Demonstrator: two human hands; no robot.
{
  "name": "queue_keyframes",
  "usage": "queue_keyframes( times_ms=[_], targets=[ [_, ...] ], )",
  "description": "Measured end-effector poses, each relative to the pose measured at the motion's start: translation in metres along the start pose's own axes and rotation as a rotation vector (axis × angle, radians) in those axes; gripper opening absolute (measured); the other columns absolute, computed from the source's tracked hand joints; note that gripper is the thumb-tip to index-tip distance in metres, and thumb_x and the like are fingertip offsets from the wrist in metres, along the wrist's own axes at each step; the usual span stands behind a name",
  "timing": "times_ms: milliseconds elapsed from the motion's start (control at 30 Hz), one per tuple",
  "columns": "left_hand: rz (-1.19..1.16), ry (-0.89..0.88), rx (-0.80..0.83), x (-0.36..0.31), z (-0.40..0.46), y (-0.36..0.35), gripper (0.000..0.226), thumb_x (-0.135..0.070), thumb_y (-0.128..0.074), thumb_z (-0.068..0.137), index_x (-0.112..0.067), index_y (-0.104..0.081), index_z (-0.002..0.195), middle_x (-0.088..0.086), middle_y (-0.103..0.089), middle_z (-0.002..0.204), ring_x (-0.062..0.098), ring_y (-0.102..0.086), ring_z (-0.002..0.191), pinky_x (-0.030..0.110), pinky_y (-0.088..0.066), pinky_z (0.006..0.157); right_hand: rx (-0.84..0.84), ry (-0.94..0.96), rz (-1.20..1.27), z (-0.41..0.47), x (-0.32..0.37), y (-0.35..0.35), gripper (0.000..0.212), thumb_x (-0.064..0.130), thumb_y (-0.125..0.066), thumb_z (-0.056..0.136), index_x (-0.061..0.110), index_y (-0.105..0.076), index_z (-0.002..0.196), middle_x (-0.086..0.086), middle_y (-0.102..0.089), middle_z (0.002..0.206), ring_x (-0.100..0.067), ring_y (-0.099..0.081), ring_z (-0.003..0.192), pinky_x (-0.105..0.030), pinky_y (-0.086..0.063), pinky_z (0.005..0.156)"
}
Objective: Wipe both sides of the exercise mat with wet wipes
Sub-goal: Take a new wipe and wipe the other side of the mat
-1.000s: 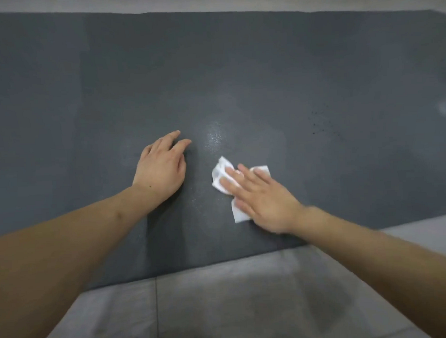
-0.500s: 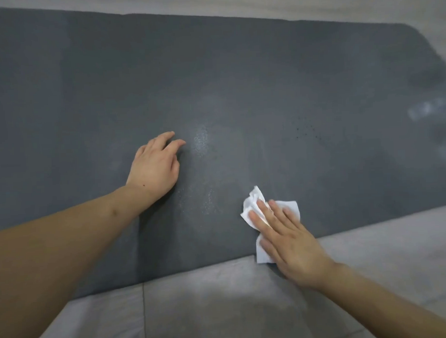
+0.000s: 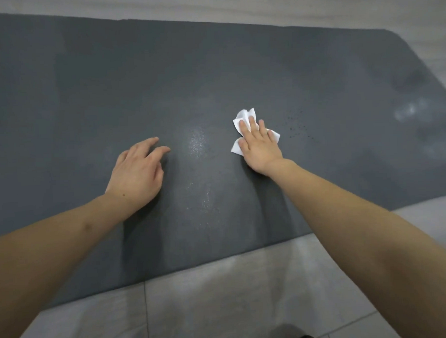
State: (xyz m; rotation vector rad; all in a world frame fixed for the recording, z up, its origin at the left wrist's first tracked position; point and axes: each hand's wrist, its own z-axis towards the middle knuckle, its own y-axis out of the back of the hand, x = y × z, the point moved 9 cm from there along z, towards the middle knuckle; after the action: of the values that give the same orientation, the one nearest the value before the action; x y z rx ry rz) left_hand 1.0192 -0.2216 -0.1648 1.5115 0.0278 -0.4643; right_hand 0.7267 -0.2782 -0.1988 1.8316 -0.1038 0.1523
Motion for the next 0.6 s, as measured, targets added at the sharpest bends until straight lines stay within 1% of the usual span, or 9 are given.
queue_keyframes(
  times_ms=[100,167,233,300,400,467,500,533,600],
  targets=[
    [0.020,0.014,0.000,0.015,-0.009,0.008,0.043,-0.013,-0.054,0.094,-0.018,-0.057,0.136,0.012,-0.046,0.151,0.037,-0.046,0.134,0.056,-0.041,0.106,-0.013,0.003,0.047,-0.074,-0.012,-0.018,0.056,0.038,-0.019,0.111,0.030,-0.008,0.165,0.001,0.007,0.174,-0.030,0.005,0.159,-0.045,-0.002,0.126],
    [0.050,-0.033,0.039,0.014,-0.020,0.008,0.044,-0.012,-0.057,0.092,-0.018,-0.058,0.136,0.012,-0.046,0.151,0.037,-0.047,0.133,0.055,-0.041,0.104,0.001,-0.009,0.049,-0.134,-0.014,-0.031,0.057,0.042,-0.016,0.109,0.033,-0.008,0.165,0.004,0.008,0.173,-0.028,0.006,0.159,-0.044,-0.001,0.126],
    [0.083,-0.072,0.079,0.011,-0.030,0.006,0.046,-0.013,-0.059,0.091,-0.019,-0.059,0.137,0.011,-0.047,0.151,0.035,-0.047,0.133,0.052,-0.040,0.105,0.030,-0.030,0.042,-0.169,-0.012,-0.040,0.060,0.046,-0.011,0.106,0.035,-0.007,0.165,0.007,0.008,0.173,-0.026,0.005,0.159,-0.042,-0.001,0.126],
    [0.087,-0.037,0.064,0.014,-0.035,0.010,0.045,-0.015,-0.059,0.091,-0.019,-0.059,0.136,0.011,-0.048,0.151,0.035,-0.048,0.133,0.051,-0.040,0.104,0.025,-0.081,0.043,-0.160,-0.010,-0.037,0.061,0.046,-0.010,0.104,0.035,-0.007,0.164,0.004,0.006,0.174,-0.028,0.003,0.159,-0.044,-0.004,0.126],
    [0.018,0.124,0.008,0.035,-0.040,0.023,0.043,-0.016,-0.054,0.095,-0.017,-0.057,0.137,0.011,-0.047,0.151,0.035,-0.045,0.135,0.053,-0.039,0.105,-0.066,-0.263,0.106,-0.105,0.005,-0.023,0.059,0.038,-0.019,0.109,0.028,-0.005,0.166,-0.004,0.006,0.174,-0.032,0.003,0.159,-0.049,-0.004,0.127],
    [0.033,0.201,-0.016,0.056,-0.050,0.030,0.042,-0.017,-0.051,0.096,-0.017,-0.057,0.138,0.011,-0.046,0.152,0.034,-0.042,0.138,0.053,-0.037,0.107,-0.108,-0.346,0.135,-0.066,0.040,-0.020,0.060,0.035,-0.020,0.110,0.024,-0.003,0.166,-0.006,0.008,0.173,-0.033,0.006,0.159,-0.050,-0.001,0.127],
    [0.053,0.233,-0.028,0.072,-0.059,0.034,0.041,-0.017,-0.050,0.097,-0.017,-0.057,0.138,0.011,-0.046,0.152,0.035,-0.041,0.138,0.053,-0.036,0.107,-0.104,-0.328,0.146,-0.050,0.074,-0.025,0.060,0.035,-0.021,0.110,0.023,-0.003,0.166,-0.006,0.009,0.173,-0.033,0.008,0.159,-0.050,0.000,0.127],
    [0.058,0.259,-0.047,0.083,-0.065,0.039,0.041,-0.016,-0.051,0.097,-0.017,-0.058,0.137,0.011,-0.047,0.151,0.035,-0.042,0.137,0.053,-0.037,0.107,-0.089,-0.279,0.154,-0.039,0.111,-0.028,0.060,0.035,-0.021,0.110,0.023,-0.003,0.166,-0.005,0.010,0.173,-0.032,0.009,0.159,-0.049,0.003,0.127],
    [0.075,0.329,-0.091,0.117,-0.081,0.051,0.039,-0.014,-0.052,0.095,-0.015,-0.059,0.133,0.012,-0.049,0.148,0.037,-0.043,0.135,0.055,-0.037,0.106,-0.018,-0.084,0.152,-0.032,0.205,-0.044,0.060,0.036,-0.022,0.109,0.025,-0.003,0.166,-0.001,0.012,0.173,-0.029,0.012,0.159,-0.048,0.006,0.127]
  ],
)
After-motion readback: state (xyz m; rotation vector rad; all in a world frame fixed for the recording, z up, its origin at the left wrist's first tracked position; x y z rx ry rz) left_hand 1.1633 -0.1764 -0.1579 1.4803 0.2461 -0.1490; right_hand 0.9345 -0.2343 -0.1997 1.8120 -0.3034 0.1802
